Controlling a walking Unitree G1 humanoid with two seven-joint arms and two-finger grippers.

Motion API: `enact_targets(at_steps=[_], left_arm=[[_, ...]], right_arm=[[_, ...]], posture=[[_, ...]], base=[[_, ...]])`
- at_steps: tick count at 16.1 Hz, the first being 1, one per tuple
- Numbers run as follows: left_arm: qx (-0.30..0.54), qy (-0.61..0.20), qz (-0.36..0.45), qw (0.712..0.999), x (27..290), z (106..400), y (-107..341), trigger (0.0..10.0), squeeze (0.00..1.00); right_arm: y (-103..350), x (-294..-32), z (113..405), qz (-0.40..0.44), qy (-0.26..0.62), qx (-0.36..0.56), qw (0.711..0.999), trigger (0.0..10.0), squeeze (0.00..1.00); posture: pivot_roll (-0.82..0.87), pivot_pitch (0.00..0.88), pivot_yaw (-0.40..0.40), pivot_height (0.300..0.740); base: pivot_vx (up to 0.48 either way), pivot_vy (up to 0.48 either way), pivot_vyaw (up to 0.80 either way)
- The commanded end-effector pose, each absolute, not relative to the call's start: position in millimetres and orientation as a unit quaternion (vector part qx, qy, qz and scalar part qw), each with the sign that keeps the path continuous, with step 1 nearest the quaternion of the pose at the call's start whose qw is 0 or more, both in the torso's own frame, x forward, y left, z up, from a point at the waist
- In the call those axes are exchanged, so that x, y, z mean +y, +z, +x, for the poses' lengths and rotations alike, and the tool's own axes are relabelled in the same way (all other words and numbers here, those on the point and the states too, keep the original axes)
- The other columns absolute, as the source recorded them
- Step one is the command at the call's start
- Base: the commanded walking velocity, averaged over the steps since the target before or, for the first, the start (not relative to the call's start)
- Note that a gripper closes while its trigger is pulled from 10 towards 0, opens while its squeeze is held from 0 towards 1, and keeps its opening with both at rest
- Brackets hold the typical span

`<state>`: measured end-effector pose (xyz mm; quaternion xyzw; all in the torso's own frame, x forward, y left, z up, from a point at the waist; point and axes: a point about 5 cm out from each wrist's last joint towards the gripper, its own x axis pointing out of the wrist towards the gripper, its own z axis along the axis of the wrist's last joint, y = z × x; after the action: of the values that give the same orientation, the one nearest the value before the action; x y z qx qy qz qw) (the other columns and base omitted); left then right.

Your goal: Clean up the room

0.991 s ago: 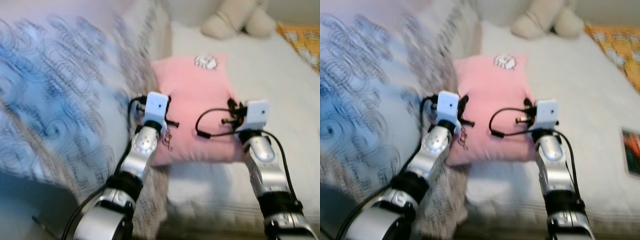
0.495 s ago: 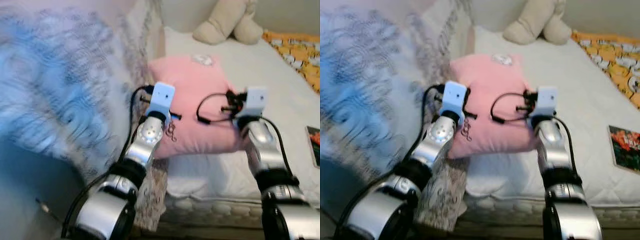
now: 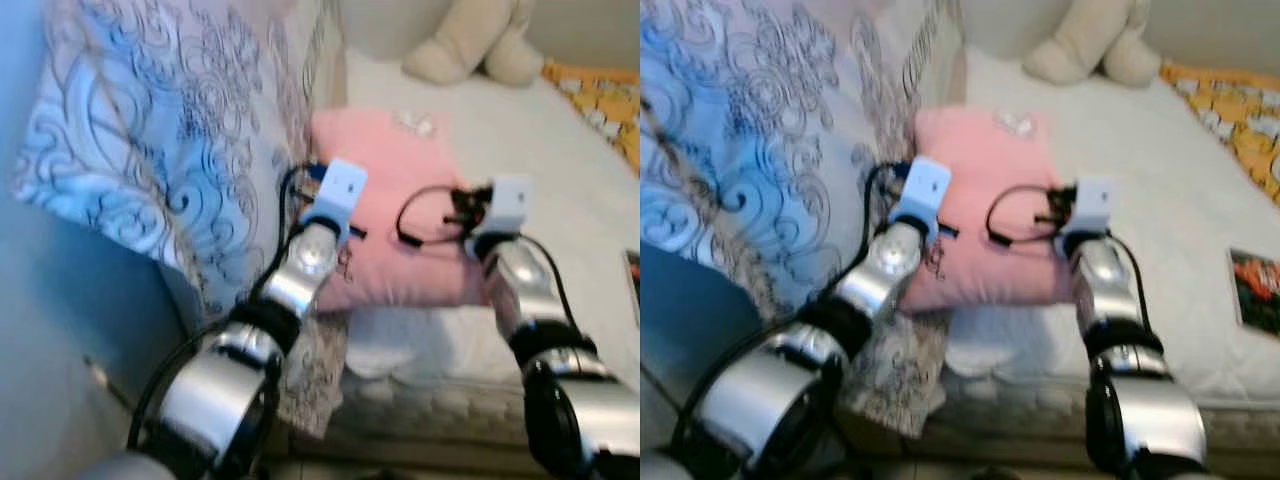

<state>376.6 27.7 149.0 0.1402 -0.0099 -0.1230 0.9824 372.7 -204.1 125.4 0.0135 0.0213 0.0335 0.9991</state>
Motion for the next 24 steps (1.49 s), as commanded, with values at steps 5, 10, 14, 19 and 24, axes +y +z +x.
enact_targets(at_steps=[5,10,14,19,24], left_arm=[[-0.011,-0.085,0.198,0.977,48.9,391.3,161.3,10.0,0.00],[0.002,-0.060,0.204,0.977,53.5,393.3,159.9,10.0,0.00],[0.052,-0.037,0.163,0.985,58.9,386.8,138.4,10.0,1.00],[0.022,-0.032,0.160,0.986,51.5,387.2,147.6,10.0,1.00],[-0.063,-0.036,0.139,0.988,50.2,383.4,166.6,10.0,1.00]], right_arm=[[126.0,-206.3,375.0,-0.012,0.028,0.025,0.999,0.0,0.00],[120.1,-193.4,378.3,-0.020,0.055,0.061,0.996,0.0,0.00],[119.4,-191.8,379.9,-0.037,0.053,0.076,0.995,10.0,1.00],[118.7,-195.1,379.9,-0.003,0.037,0.083,0.996,10.0,1.00],[151.5,-195.1,385.8,-0.024,0.034,-0.019,0.999,10.0,1.00]], posture=[[-0.04,0.192,-0.042,0.740],[-0.02,0.282,-0.041,0.740],[-0.04,0.281,-0.048,0.740],[-0.04,0.248,-0.041,0.740],[-0.06,0.120,-0.034,0.740]], base=[[0.000,0.000,0.00],[0.000,0.000,0.00],[0.000,0.000,0.00],[0.000,0.000,0.00],[0.000,0.000,0.00]])
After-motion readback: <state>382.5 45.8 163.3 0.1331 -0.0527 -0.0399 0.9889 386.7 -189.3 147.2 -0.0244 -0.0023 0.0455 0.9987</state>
